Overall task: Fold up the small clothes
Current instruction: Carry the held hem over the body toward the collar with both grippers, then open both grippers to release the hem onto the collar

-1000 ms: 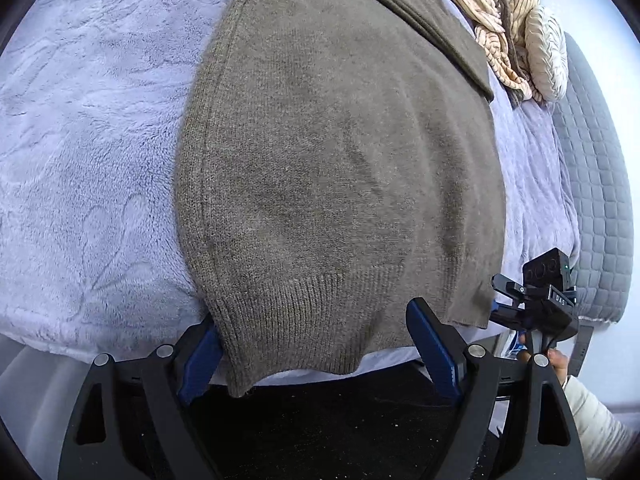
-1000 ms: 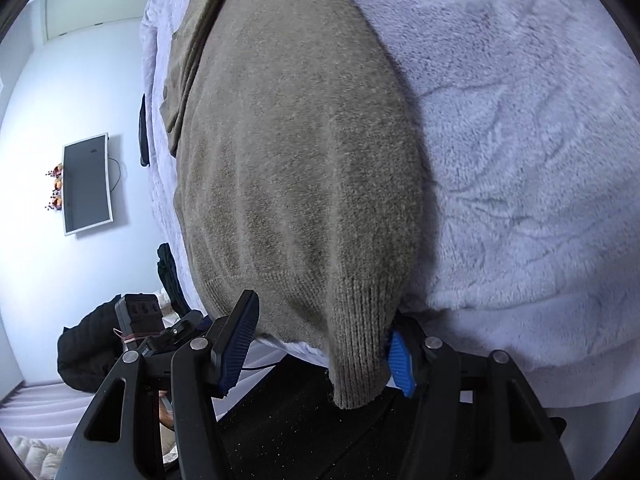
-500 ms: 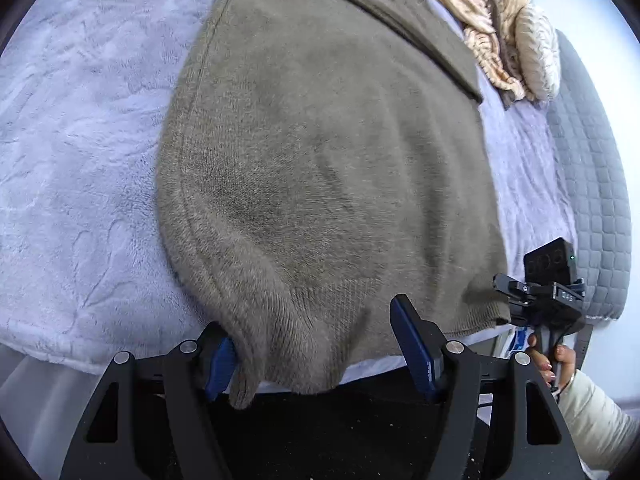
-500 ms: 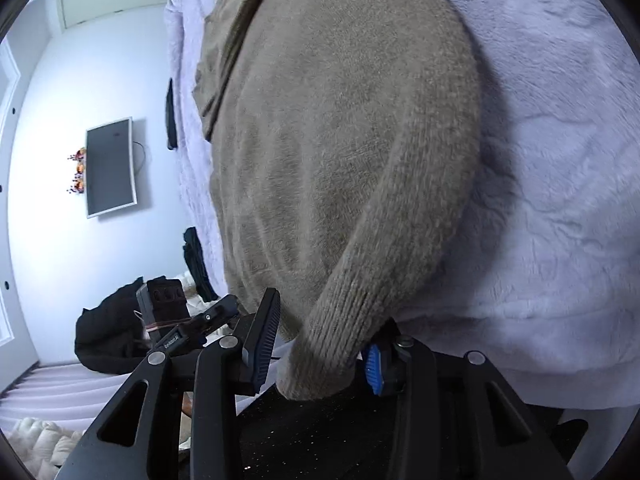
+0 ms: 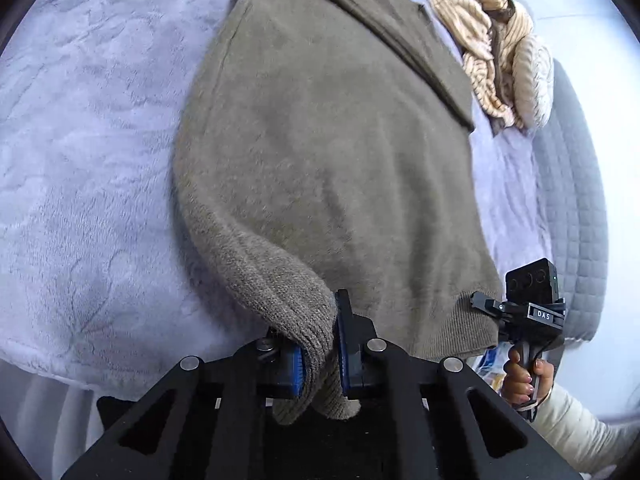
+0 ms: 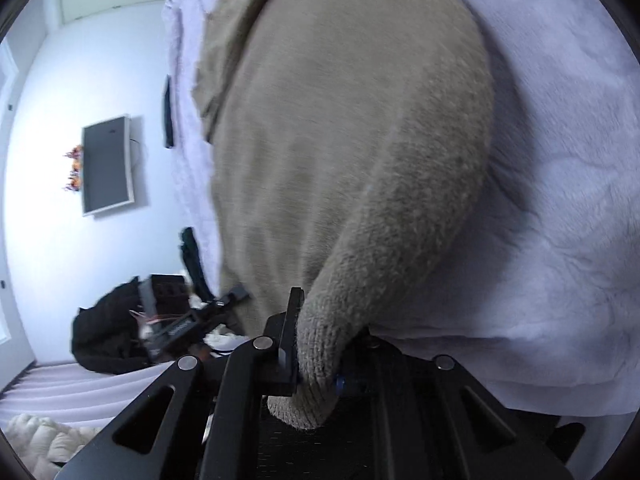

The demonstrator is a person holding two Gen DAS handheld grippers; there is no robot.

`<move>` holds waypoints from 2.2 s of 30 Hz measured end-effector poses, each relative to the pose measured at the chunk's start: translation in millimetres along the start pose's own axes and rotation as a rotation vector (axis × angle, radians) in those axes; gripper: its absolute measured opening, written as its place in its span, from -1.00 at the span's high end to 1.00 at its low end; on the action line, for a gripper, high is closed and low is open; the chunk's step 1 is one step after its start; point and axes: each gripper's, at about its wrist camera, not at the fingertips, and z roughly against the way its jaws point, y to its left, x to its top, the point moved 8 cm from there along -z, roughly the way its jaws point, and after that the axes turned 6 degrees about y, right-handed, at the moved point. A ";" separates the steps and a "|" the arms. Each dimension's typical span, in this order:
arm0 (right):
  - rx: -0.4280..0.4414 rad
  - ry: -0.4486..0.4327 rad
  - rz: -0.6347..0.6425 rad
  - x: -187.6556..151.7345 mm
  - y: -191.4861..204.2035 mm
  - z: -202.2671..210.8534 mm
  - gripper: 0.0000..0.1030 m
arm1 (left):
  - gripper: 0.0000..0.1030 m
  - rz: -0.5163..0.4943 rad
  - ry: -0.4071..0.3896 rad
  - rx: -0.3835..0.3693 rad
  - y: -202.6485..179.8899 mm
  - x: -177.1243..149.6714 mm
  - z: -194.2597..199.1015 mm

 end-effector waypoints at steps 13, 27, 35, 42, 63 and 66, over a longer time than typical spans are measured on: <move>0.179 -0.151 0.206 91.1 135.3 56.0 0.75 | 0.73 -0.021 -0.249 -0.186 -77.1 116.2 77.8; 0.145 -0.223 0.187 289.0 166.2 83.7 0.75 | 0.73 -0.046 -0.397 -0.059 -91.9 315.5 90.8; 0.019 -0.189 0.013 371.7 85.7 38.6 0.69 | 0.73 0.046 -0.349 0.065 -39.5 365.6 34.5; 0.018 -0.143 -0.036 373.3 77.2 30.8 0.30 | 0.72 0.050 -0.328 0.137 -36.9 358.5 31.4; 0.089 -0.231 0.034 387.6 112.0 65.0 0.31 | 0.72 -0.149 -0.191 0.166 -110.7 339.2 -33.6; 0.070 -0.288 -0.004 409.1 112.4 79.9 -0.02 | 0.72 -0.096 -0.252 0.175 -107.5 372.6 -20.5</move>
